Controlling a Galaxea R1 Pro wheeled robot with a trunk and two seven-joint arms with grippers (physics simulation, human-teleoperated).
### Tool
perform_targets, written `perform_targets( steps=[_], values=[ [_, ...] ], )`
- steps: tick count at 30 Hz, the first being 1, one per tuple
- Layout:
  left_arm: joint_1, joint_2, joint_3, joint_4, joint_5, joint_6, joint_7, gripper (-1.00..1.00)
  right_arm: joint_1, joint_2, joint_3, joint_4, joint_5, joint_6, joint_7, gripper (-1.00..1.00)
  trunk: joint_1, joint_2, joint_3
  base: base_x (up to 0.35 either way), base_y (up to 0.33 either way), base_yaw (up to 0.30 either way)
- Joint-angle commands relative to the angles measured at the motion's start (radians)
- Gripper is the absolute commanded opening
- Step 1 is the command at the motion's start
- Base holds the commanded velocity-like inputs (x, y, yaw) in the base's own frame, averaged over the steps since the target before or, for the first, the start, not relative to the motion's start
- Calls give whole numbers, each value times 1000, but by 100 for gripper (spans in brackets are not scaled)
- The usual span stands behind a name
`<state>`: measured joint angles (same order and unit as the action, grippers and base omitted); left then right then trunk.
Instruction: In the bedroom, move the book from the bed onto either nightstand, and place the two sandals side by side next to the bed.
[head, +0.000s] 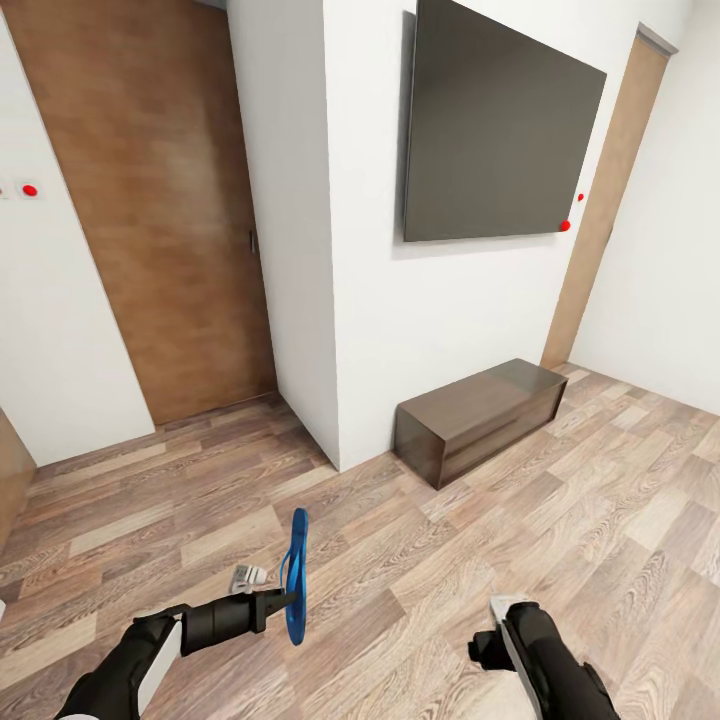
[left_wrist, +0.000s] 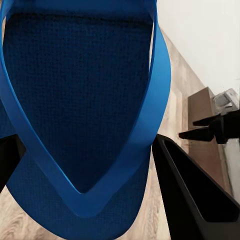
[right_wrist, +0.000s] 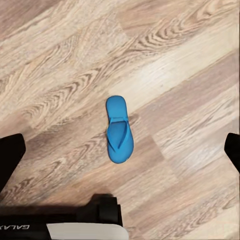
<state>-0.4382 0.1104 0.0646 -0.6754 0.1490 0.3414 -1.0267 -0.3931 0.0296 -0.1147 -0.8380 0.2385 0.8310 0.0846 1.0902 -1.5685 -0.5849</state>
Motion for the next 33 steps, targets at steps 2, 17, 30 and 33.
perform_targets(
  steps=[2,17,30,33],
  values=[
    [-1,0,1,0,4,7,-1,-100,-1,-1,-5,-67,9,1,8,100,0,-1,-1,0,0,0],
    [-1,0,-1,0,3,4,5,-100,-1,-6,-6,-108,8,2,11,100,19,-36,-17,0,0,0],
    [-1,0,0,0,3,4,4,-100,-1,-7,-5,-108,8,3,15,100,69,-127,-57,0,0,0],
    [-1,0,-1,0,3,4,5,-100,-1,-6,-5,-107,8,3,14,100,80,-148,-67,0,0,0]
  ],
)
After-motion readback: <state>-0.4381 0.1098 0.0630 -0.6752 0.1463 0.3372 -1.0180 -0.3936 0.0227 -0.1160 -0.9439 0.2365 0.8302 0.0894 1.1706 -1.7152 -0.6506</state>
